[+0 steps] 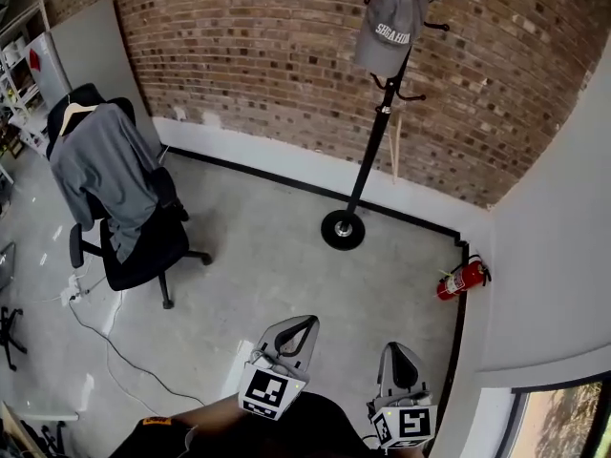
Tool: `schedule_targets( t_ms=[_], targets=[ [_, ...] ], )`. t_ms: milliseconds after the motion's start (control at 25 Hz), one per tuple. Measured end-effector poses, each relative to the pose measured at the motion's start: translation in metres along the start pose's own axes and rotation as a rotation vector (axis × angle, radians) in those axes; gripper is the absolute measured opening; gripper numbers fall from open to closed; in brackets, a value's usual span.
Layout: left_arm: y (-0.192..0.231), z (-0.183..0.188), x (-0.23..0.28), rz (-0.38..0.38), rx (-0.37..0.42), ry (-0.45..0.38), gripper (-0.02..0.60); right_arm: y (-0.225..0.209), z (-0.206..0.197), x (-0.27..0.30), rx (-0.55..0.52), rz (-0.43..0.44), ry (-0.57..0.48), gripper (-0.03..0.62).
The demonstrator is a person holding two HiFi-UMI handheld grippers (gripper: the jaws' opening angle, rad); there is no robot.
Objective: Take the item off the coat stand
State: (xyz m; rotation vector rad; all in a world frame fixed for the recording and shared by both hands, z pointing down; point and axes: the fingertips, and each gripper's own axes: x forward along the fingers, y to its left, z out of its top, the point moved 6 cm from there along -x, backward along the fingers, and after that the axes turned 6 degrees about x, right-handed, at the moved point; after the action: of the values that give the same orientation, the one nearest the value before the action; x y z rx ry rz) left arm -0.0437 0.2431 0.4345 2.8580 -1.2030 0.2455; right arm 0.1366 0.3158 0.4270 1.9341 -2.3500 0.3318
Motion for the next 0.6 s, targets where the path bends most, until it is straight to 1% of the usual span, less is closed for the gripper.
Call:
schedule_targets(
  t_ms=[120, 280, 440, 600],
  targets=[
    [0.040, 0.017, 0.046, -0.018, -0.016, -0.022, 0.023, -0.013, 0.025, 0.051, -0.021, -0.045, 0.011, 0.014],
    [0.106, 0.040, 0.094, -0.019, -0.015, -0.058, 0.023, -0.014, 0.059, 0.127, -0.063, -0.051, 0.015, 0.014],
    [0.169, 0.048, 0.130, -0.004, 0.001, -0.078, 0.023, -0.011, 0.087, 0.196, -0.067, -0.064, -0.032, 0.014],
    [0.208, 0.054, 0.154, 0.009, 0.012, -0.098, 0.023, -0.007, 0.098, 0.239, -0.126, -0.059, -0.037, 0.014]
  ],
)
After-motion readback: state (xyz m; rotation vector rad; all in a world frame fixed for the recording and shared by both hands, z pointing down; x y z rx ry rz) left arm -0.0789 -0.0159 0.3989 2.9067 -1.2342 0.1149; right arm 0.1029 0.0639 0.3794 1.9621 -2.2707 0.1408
